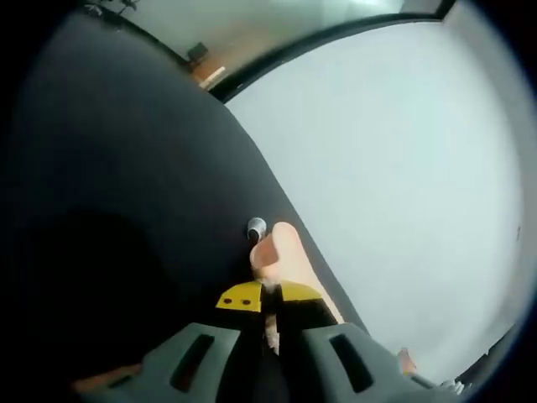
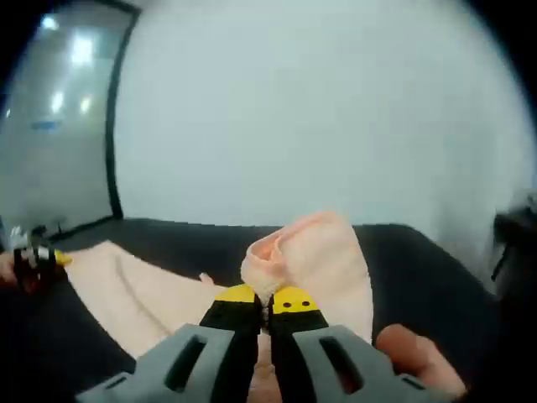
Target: Fold the towel on the table until its edges align and the towel forms a compact rectangular stack.
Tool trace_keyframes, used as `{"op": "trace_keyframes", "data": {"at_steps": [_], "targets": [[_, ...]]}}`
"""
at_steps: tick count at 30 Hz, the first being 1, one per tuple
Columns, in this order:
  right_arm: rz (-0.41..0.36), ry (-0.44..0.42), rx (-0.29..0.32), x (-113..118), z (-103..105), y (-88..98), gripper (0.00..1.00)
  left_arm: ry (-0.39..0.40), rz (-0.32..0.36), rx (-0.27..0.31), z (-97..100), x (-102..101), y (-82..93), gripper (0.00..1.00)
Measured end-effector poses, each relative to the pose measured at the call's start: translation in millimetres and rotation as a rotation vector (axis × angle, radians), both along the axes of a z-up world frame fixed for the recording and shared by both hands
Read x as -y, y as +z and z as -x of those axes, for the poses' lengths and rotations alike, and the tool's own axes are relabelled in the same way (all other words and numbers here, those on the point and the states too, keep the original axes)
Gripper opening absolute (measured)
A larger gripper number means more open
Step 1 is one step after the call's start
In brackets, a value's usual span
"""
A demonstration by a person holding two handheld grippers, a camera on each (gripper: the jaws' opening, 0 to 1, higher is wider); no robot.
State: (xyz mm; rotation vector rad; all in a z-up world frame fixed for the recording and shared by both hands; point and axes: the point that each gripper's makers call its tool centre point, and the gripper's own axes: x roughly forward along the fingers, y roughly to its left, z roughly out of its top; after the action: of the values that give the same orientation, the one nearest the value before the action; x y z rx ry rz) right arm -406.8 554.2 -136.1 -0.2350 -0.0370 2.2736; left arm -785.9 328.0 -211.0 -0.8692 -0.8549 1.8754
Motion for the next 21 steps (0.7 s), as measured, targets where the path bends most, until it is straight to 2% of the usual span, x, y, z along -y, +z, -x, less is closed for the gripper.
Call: {"op": "trace_keyframes", "data": {"at_steps": [2,6,10,12,14,16,18,19,21], "targets": [[-0.034,0.098,0.132,19.0,16.8,-14.9,0.01,-0.012,0.009,-0.005,-1.0,-0.9,-0.3,0.06],[-0.038,0.223,0.328,46.2,33.2,-51.8,0.01,-0.019,0.016,-0.010,-3.2,-1.4,-0.9,0.06],[-0.100,0.233,0.414,57.4,30.1,-62.3,0.01,-0.016,0.024,-0.031,-3.9,-1.8,-1.1,0.07],[-0.113,0.230,0.422,60.7,29.5,-61.3,0.01,-0.018,0.024,-0.034,-3.8,-1.9,-1.1,0.06],[-0.154,0.241,0.466,61.5,31.2,-60.2,0.01,-0.019,0.020,-0.032,-2.4,-2.2,-0.9,0.06],[-0.161,0.259,0.524,65.5,32.3,-63.9,0.01,-0.021,0.018,-0.034,-2.2,-2.4,-0.7,0.06],[-0.204,0.272,0.518,71.2,34.3,-55.7,0.01,-0.019,0.019,-0.038,-2.8,-2.4,-0.7,0.06],[-0.220,0.287,0.536,73.2,35.4,-55.6,0.01,-0.020,0.023,-0.043,-2.9,-2.9,-1.0,0.06],[-0.185,0.321,0.549,77.1,40.9,-66.3,0.02,-0.025,0.032,-0.056,-3.6,-3.5,-1.5,0.07]]}}
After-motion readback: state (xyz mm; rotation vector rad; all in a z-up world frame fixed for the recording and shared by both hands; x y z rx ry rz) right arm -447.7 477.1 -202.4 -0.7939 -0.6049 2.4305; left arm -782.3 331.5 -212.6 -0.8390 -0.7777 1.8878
